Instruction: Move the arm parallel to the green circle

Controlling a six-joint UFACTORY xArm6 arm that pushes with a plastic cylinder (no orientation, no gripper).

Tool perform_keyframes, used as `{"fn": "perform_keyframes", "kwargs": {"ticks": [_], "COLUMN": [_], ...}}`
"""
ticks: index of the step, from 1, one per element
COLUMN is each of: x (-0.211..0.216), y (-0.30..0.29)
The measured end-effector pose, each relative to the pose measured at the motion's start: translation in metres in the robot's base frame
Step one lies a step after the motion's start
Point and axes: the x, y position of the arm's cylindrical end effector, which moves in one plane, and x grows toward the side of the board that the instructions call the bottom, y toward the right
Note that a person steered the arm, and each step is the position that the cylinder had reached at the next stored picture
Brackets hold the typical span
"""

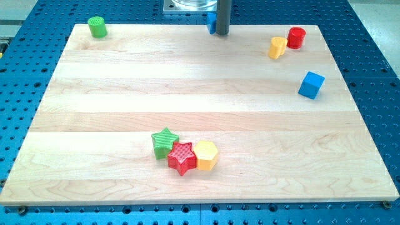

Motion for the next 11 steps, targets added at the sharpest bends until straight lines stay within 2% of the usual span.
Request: {"fn": "perform_keyframes", "kwargs": {"ticks": [2,6,7,8,9,11], "x": [-0.017,-0.016,-0.004,0.091,0.102,0.037], "y": [0.048,0.033,0.027,-0.096,-0.104,-0.104]}}
